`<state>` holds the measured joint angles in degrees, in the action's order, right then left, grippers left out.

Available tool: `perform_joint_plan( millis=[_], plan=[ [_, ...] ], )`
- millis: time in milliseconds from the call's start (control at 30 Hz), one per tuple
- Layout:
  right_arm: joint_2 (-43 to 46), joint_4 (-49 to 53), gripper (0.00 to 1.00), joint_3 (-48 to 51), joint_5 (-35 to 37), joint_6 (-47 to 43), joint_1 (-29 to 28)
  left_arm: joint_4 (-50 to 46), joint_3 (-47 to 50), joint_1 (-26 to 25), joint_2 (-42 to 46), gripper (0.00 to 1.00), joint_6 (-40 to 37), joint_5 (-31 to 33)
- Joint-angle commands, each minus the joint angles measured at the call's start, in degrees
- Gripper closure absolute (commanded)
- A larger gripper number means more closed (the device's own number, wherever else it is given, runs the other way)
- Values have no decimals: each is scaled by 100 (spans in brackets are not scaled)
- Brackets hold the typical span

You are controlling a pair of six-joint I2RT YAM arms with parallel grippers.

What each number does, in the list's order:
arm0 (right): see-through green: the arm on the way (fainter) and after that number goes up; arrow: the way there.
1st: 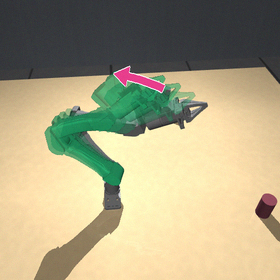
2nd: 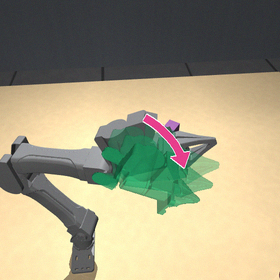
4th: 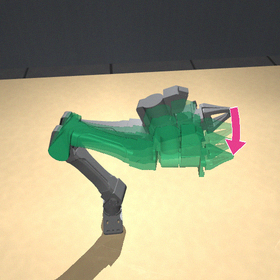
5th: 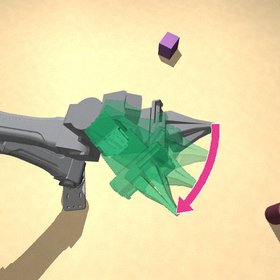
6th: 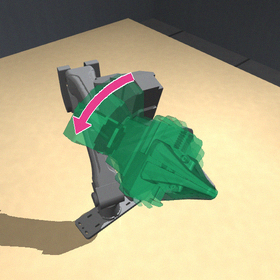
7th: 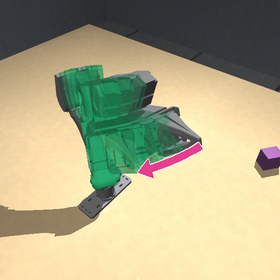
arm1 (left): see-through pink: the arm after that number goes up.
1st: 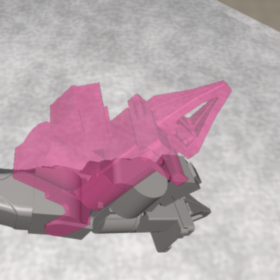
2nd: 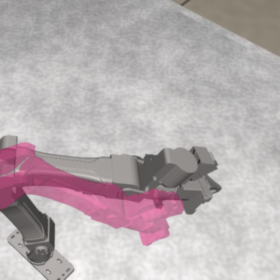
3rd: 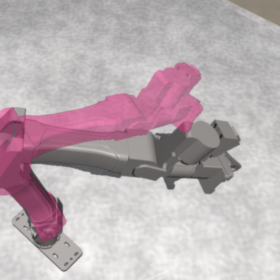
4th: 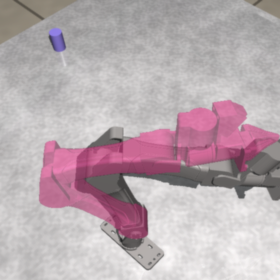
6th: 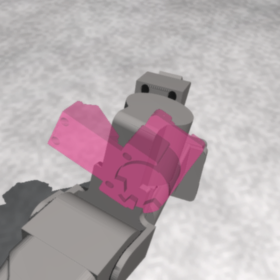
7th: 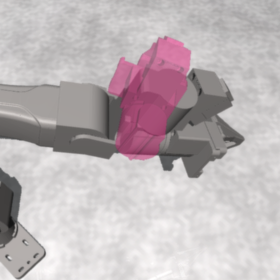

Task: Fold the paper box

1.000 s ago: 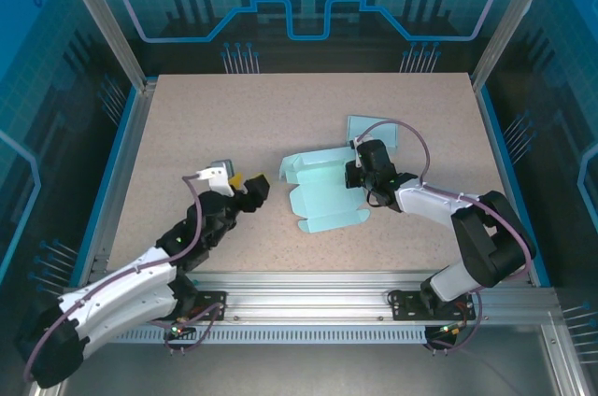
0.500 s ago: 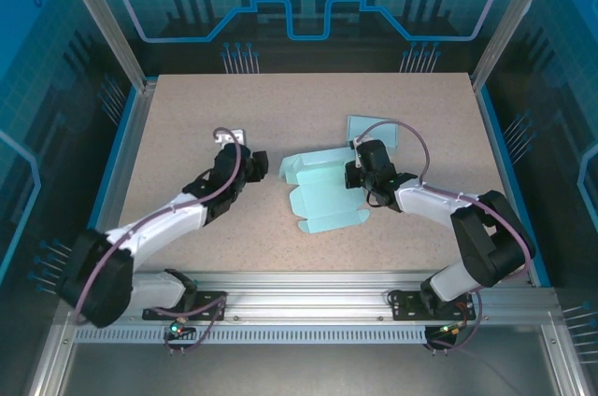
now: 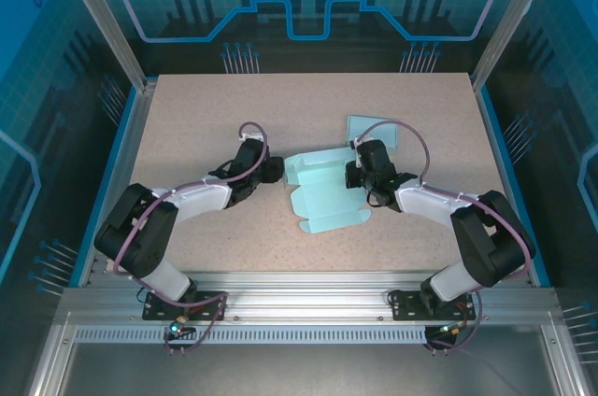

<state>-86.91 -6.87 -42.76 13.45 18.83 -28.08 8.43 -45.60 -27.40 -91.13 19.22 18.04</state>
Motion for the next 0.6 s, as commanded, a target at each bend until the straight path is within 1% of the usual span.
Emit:
perform_joint_plan(
  millis=[0, 267, 367, 567],
  plan=[
    [-41, -7, 100, -143, -67, -55, -58, 304, -45, -14, -3, 26, 157, -426],
    [-45, 6, 100, -154, -62, -71, -53, 432, 163, -343, 23, 26, 439, -525],
    [-54, 4, 100, -158, -72, -68, -58, 494, 212, -469, 73, 26, 488, -665],
    [-45, 11, 100, -154, -66, -67, -53, 423, 454, -668, 367, 27, 479, -672]
  ],
)
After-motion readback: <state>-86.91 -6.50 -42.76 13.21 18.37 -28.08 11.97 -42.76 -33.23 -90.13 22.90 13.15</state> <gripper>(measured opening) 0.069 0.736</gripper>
